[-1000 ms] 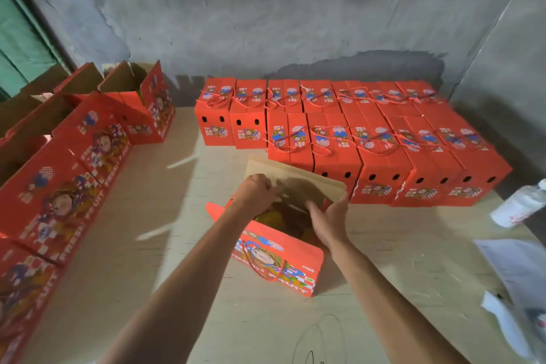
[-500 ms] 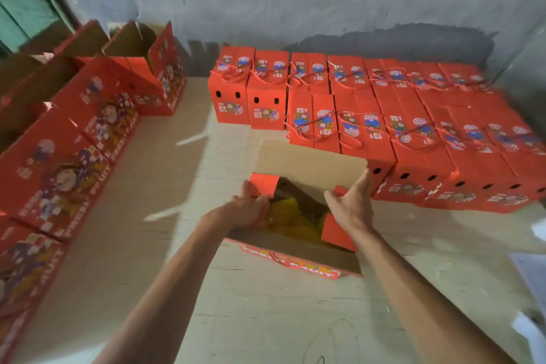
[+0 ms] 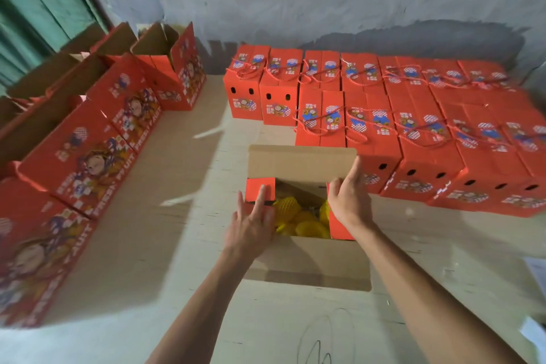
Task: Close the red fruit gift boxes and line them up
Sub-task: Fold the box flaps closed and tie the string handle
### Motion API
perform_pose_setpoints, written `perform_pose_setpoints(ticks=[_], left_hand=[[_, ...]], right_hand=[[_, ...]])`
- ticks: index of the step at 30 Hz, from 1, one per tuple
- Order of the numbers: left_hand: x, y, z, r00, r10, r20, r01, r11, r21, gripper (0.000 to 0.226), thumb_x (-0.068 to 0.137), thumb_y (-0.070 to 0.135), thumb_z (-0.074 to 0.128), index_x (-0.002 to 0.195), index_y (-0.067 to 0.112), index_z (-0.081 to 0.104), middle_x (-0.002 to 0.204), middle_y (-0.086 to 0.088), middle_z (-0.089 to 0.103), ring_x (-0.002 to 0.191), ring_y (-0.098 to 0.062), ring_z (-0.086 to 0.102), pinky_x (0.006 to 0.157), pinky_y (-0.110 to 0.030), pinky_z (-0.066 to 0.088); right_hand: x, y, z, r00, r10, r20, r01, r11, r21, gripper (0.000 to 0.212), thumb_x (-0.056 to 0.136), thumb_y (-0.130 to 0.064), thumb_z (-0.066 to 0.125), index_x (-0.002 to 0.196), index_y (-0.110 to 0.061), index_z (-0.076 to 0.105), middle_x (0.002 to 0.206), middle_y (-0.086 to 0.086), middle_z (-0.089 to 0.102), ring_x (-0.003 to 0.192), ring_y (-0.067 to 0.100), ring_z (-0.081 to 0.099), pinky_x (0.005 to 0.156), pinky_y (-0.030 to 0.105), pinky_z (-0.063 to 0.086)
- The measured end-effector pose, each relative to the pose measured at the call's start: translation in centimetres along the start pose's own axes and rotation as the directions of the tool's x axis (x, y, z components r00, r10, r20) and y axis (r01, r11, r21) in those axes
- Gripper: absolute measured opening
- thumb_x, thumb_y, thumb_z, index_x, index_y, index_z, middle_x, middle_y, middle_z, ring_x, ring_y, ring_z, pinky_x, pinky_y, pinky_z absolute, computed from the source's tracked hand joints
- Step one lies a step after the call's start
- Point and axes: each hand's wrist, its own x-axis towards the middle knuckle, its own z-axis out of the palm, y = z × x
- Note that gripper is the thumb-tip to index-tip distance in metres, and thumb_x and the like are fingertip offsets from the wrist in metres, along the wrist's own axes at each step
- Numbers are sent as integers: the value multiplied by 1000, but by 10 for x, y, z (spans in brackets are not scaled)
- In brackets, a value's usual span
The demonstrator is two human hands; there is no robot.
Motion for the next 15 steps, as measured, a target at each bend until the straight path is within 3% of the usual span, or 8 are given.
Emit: perform_pose_setpoints(ticks=[2,4,6,8,13,15], left_hand=[[-1,-3,0,999,52,7,-52,998,24,37,111,38,32,147,39,24,170,-5,11,144,-51,29,99,-63,47],[-2,-6,-1,998,52,29,-53,998,33,32,111,38,30,143,39,31,169,-5,15,137,-46,38,92,-60,51],[-1,-8,-1,999,-11,51,8,999,53,52,109,48,29,159,44,16,154,-16,34,120,-44,54,91,-52,52],[-1,-6,-1,998,-50,42,46,996,72,64,106,57,29,161,45,-2,134,-19,46,104,-44,62,91,-48,50],[-4,-3,-1,992,-104,77,87,978,191,90,94,74,43,160,45,-12,122,-21,54,107,-41,63,91,-42,49],[-10,-2,-1,988,-127,89,110,978,177,94,93,69,50,159,47,-12,118,-19,55,104,-40,63,91,-40,49]], right_hand=[[-9,-3,-1,1000,-7,3,7,992,-125,71,101,-21,48,159,6,18,144,29,48,99,46,67,54,40,54],[-15,-4,-2,1000,-3,20,7,978,-208,68,103,-23,45,157,8,21,140,31,51,102,44,67,55,41,56],[-18,-1,-2,1000,1,28,6,971,-238,67,104,-26,44,157,8,22,143,32,50,108,43,66,61,43,58],[-19,0,-3,999,-2,37,11,971,-241,67,105,-29,42,158,6,20,148,29,47,111,41,66,64,43,59],[-15,1,-4,996,13,91,13,962,-274,71,105,-34,41,160,2,14,153,25,42,115,37,65,72,41,58],[-19,0,-3,995,41,87,-13,953,-303,72,103,-33,44,158,5,18,149,25,45,112,37,65,72,40,57]])
